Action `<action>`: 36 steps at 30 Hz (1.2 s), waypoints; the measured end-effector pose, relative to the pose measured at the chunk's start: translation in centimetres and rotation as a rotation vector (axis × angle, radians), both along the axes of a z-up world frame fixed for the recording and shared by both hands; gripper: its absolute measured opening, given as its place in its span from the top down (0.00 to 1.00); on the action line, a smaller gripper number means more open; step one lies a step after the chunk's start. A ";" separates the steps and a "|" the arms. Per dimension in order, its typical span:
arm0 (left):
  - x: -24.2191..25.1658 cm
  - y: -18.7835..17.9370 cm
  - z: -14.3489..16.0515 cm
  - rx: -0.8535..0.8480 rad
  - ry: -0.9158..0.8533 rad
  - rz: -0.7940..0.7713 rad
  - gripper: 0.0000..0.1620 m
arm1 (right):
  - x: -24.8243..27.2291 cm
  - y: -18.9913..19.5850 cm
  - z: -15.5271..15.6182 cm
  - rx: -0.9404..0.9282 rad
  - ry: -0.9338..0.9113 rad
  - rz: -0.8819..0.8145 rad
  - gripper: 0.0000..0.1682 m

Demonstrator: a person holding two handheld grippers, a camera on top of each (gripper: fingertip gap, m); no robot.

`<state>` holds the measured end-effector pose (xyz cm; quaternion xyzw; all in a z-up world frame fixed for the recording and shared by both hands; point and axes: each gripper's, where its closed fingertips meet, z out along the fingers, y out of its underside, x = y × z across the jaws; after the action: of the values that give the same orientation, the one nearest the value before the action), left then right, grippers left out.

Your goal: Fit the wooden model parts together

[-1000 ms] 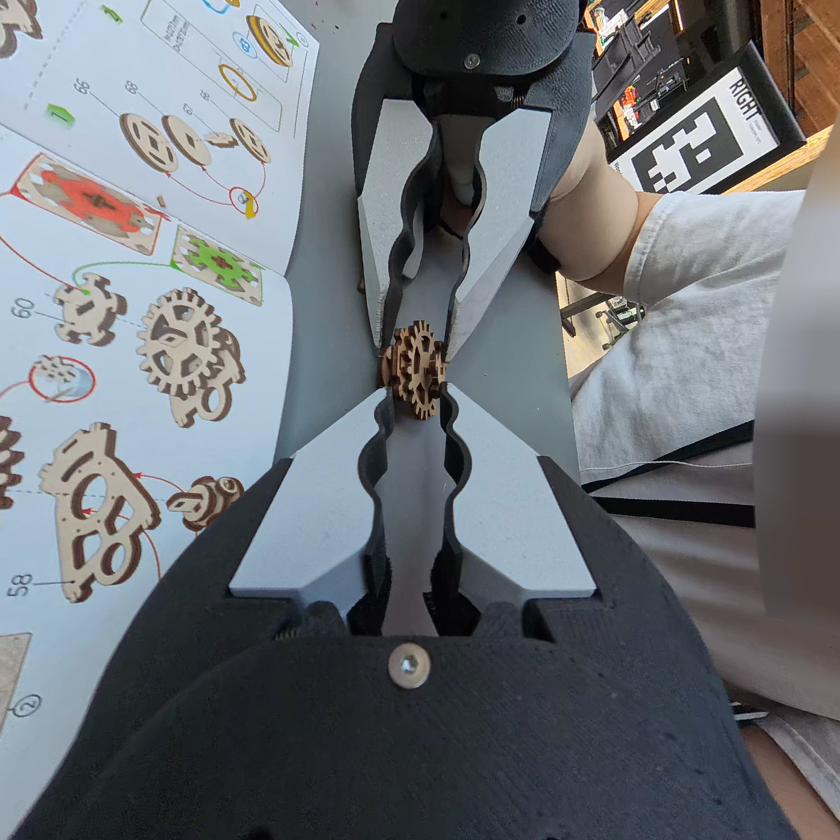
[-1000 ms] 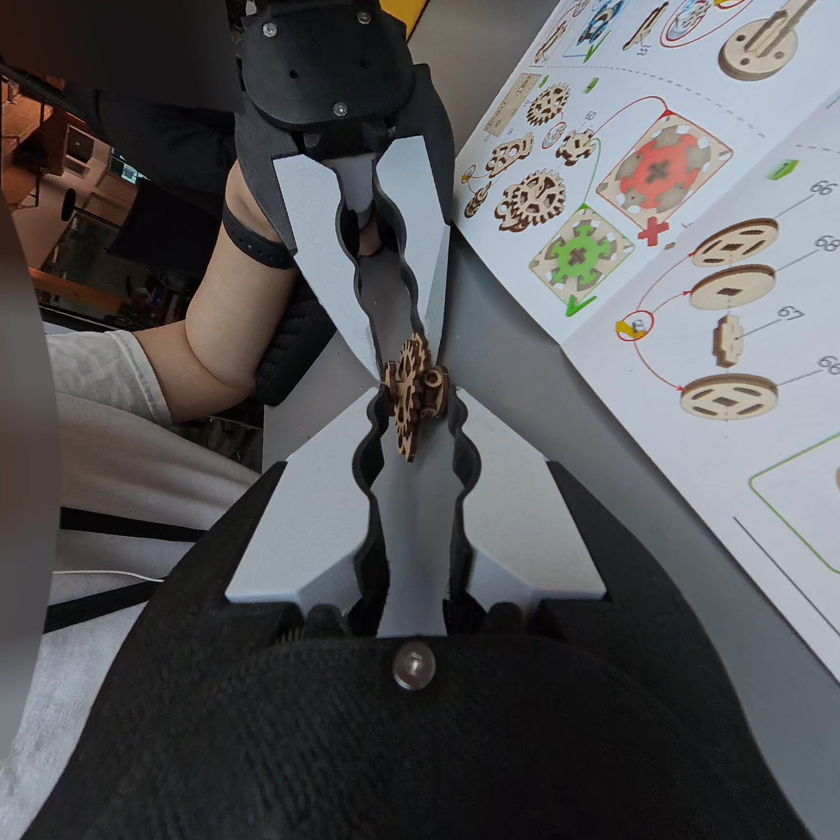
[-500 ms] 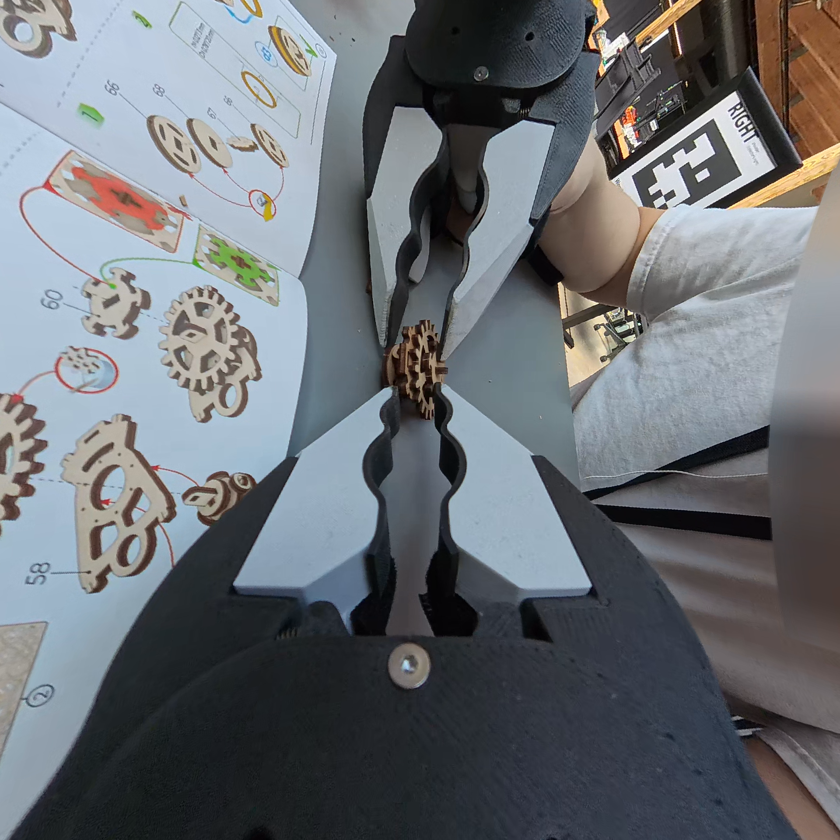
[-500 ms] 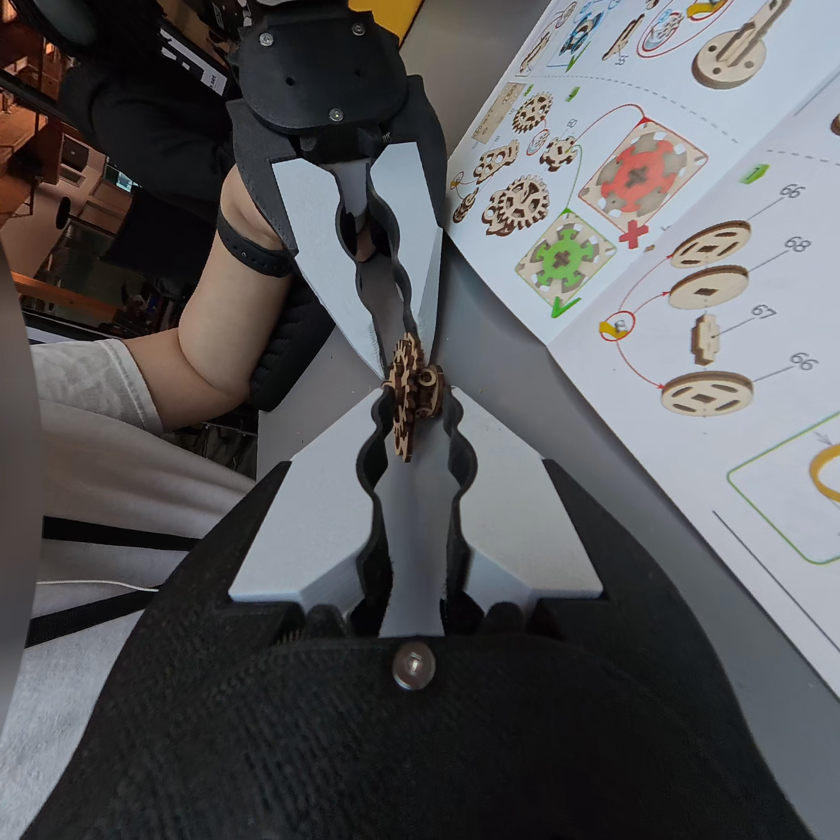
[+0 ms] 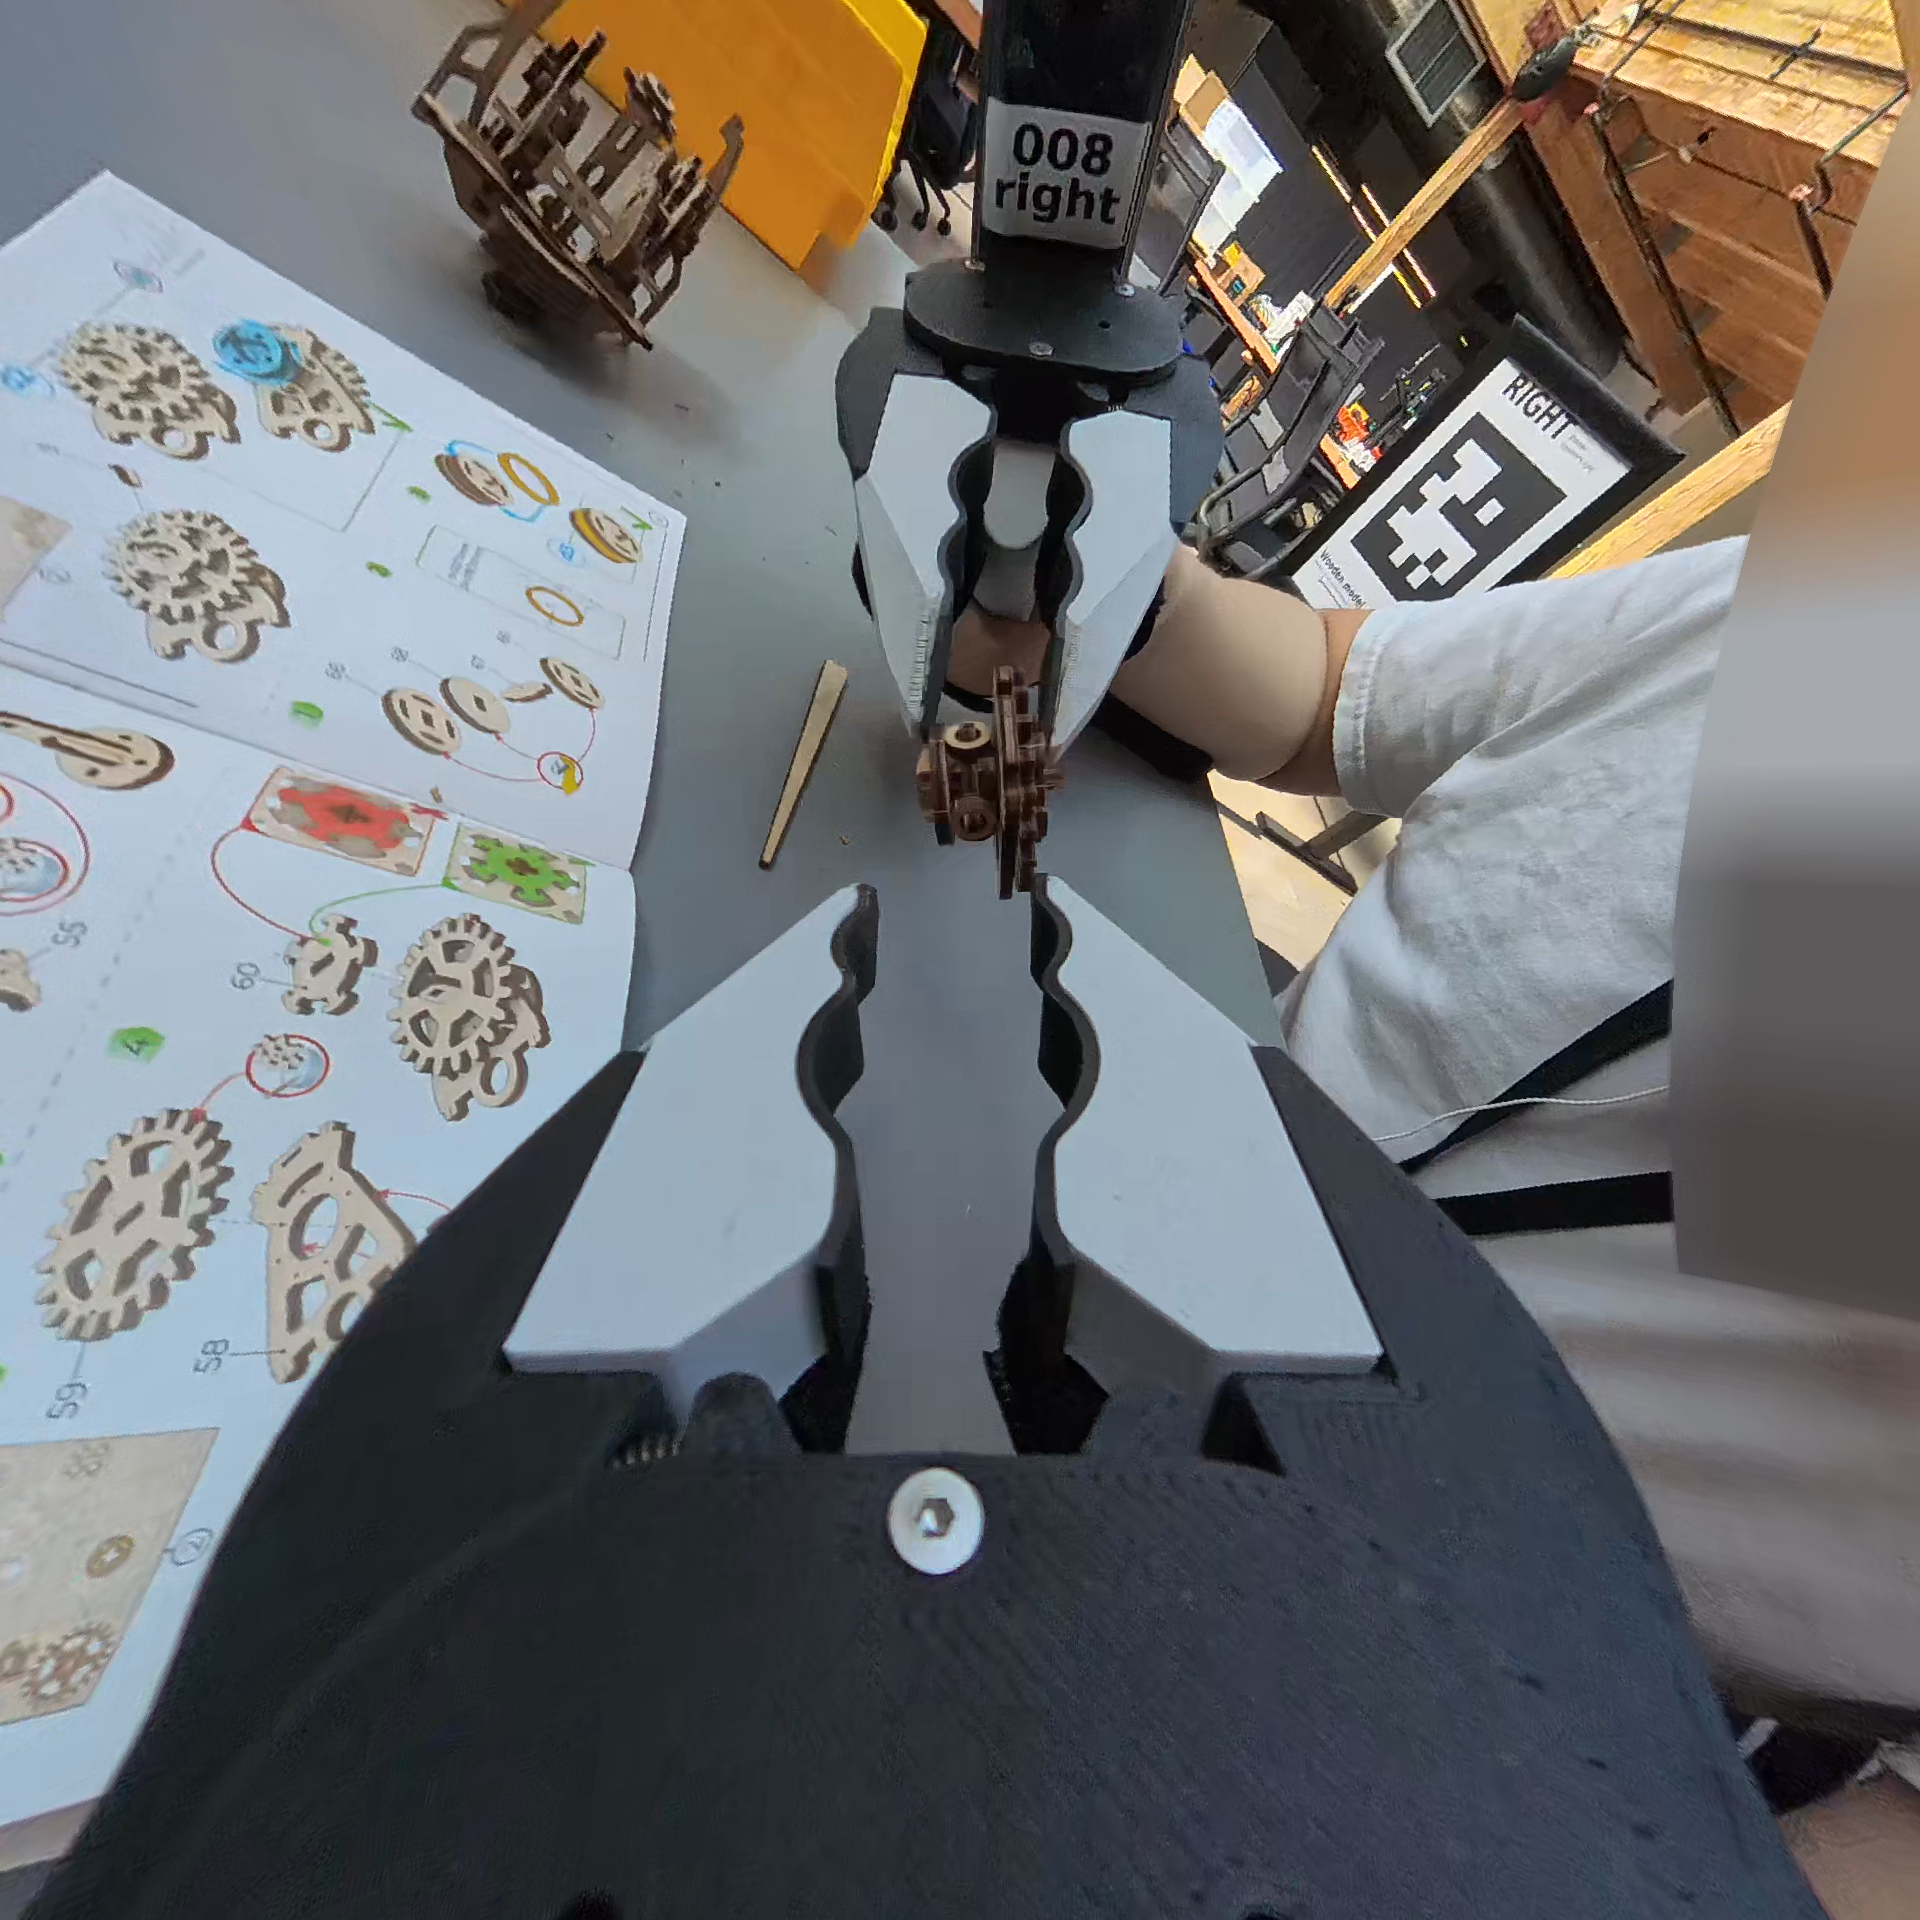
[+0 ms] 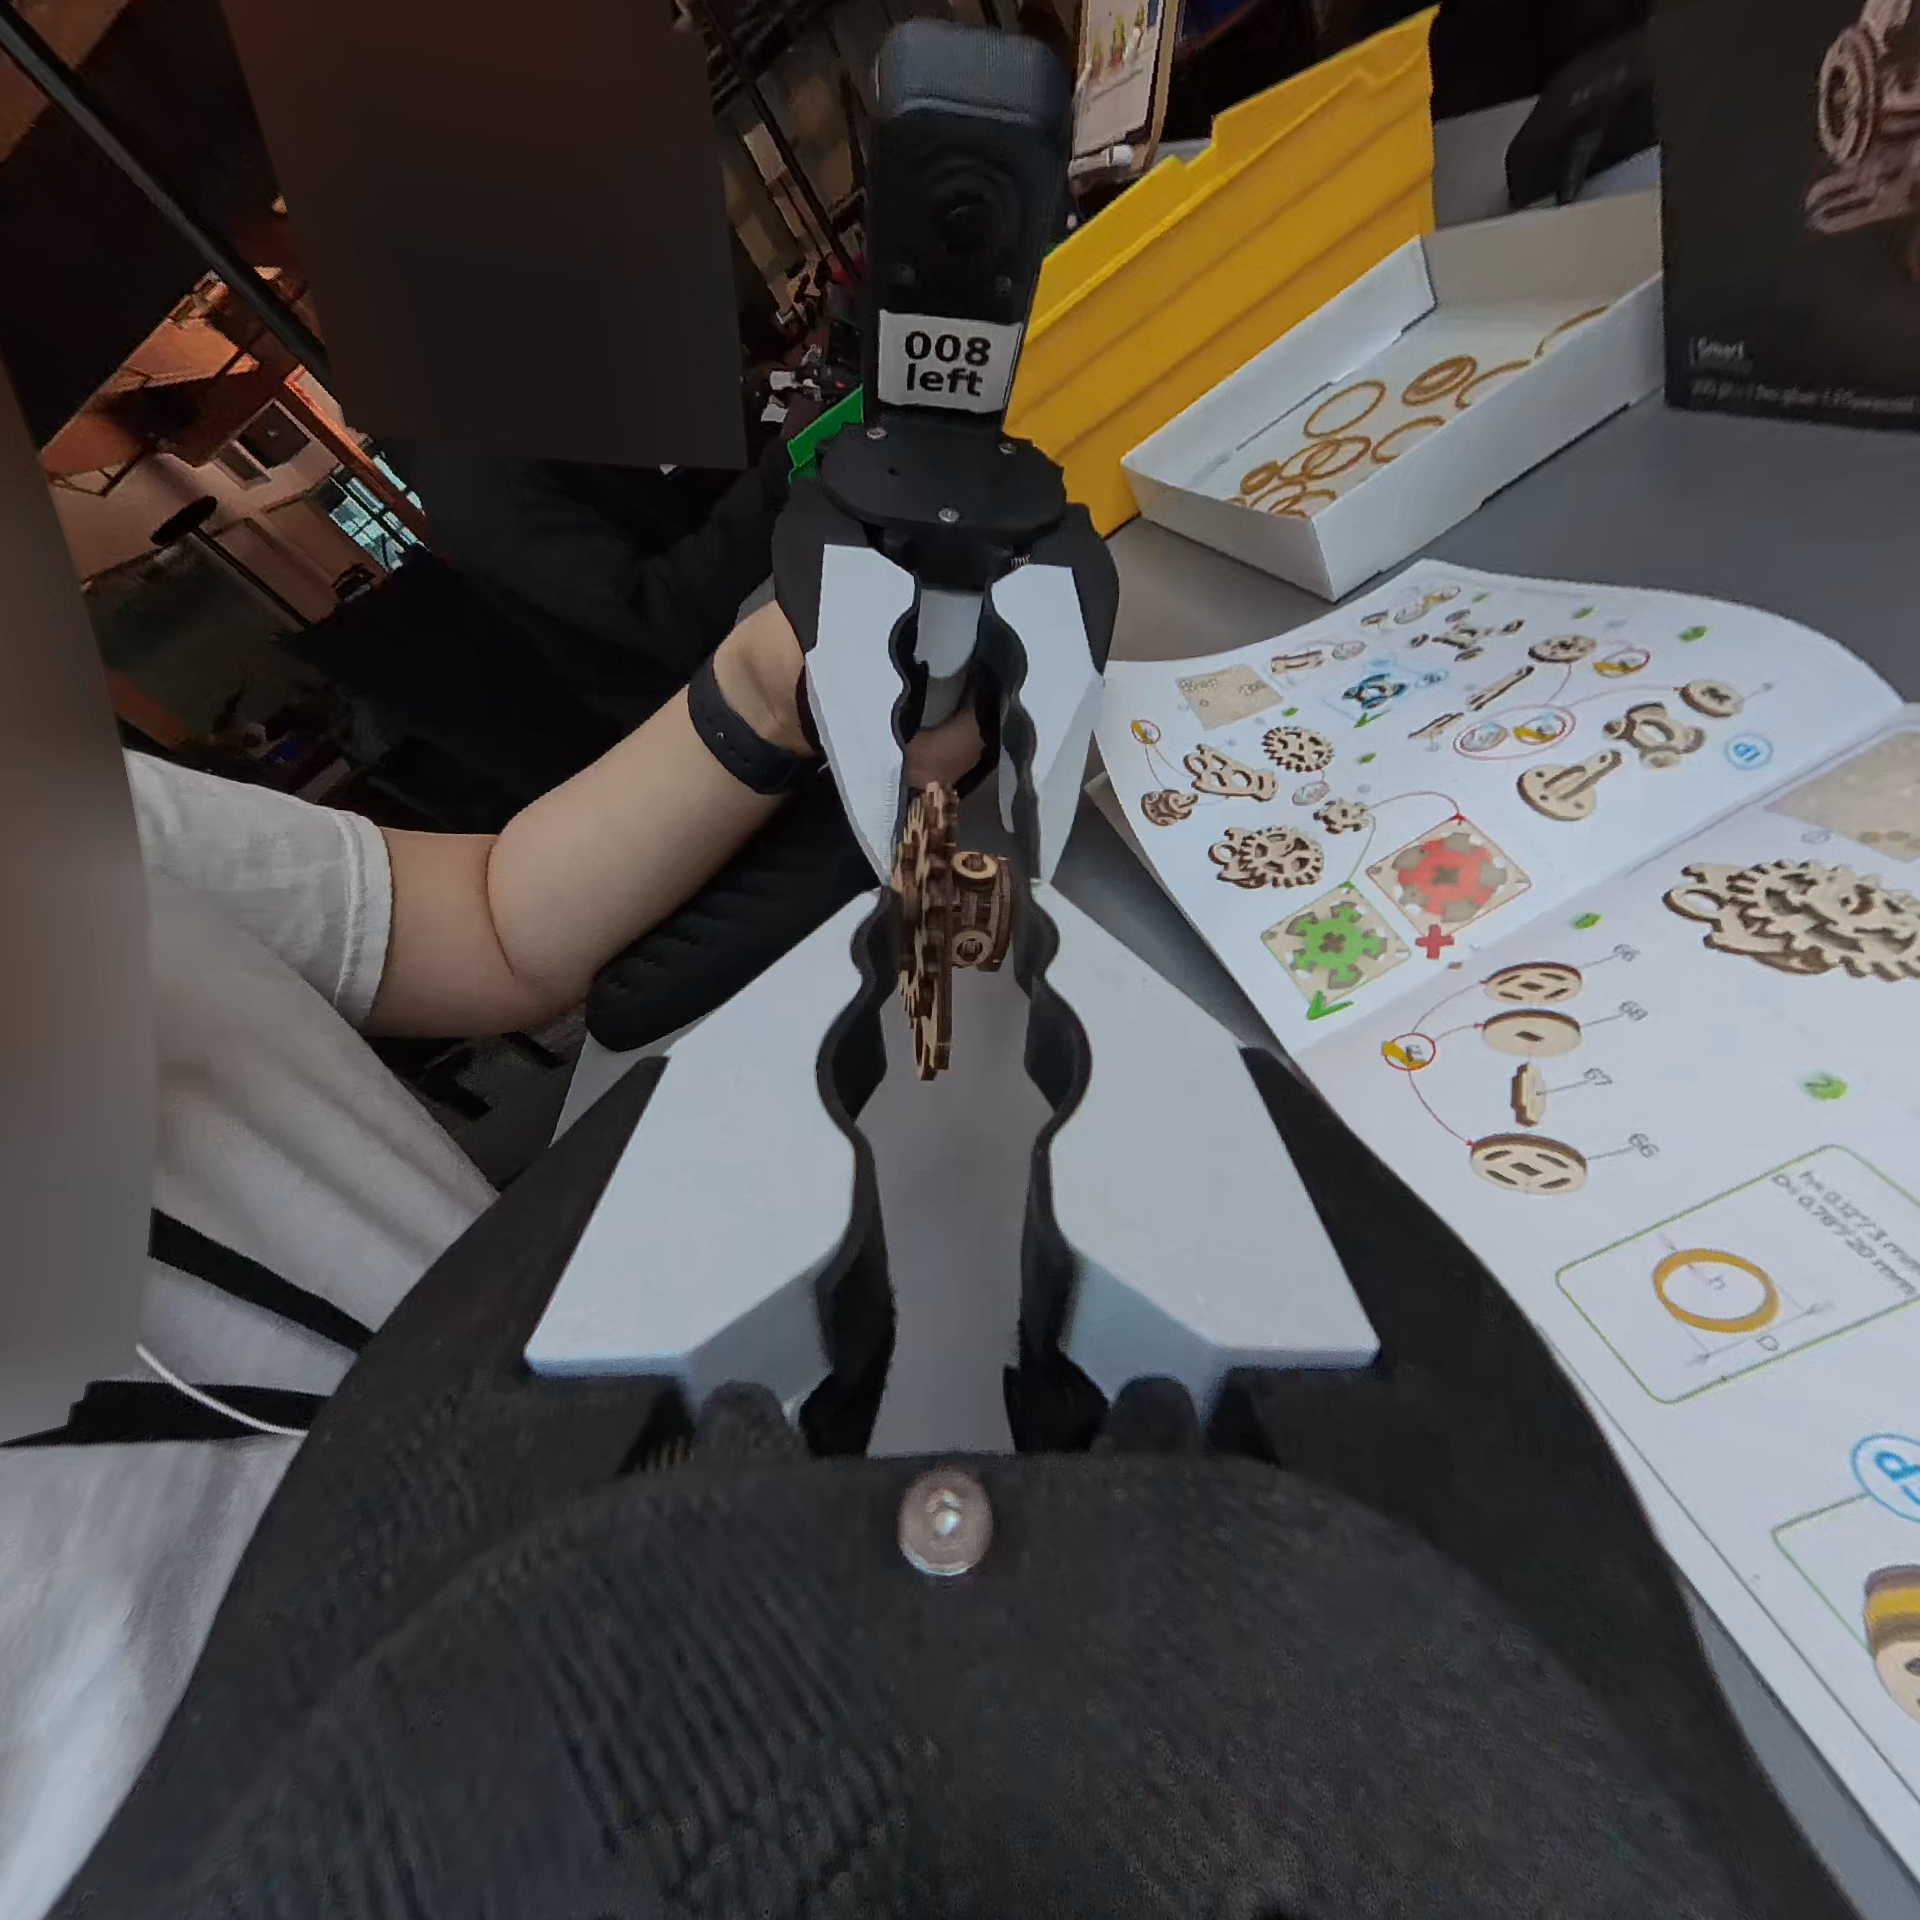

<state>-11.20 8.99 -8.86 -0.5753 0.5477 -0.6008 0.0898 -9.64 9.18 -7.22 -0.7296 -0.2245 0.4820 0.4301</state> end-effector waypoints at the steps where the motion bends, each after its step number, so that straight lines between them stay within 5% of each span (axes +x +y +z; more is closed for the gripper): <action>1: 0.2 -0.1 0.5 0.044 -0.034 0.005 0.81 | 0.2 0.0 0.8 0.064 -0.002 -0.020 0.88; 9: 1.6 -1.0 2.5 0.359 -0.193 0.053 0.73 | 0.1 -1.3 3.5 0.508 -0.215 -0.047 0.88; 16: 1.7 -2.9 4.3 0.669 -0.385 0.045 0.87 | -0.3 -2.9 4.2 0.801 -0.382 -0.023 0.88; 24: 2.0 -3.4 4.0 0.955 -0.432 0.054 0.88 | -0.3 -3.3 3.7 0.868 -0.477 -0.003 0.83; 36: 2.2 -3.4 3.3 1.025 -0.403 0.050 0.88 | -0.2 -3.3 2.8 0.879 -0.534 0.027 0.86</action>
<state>-8.98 5.57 -5.58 -0.3445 0.7283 -0.3530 0.4757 -9.82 5.85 -4.38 -0.5744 -0.5174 0.1447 0.6176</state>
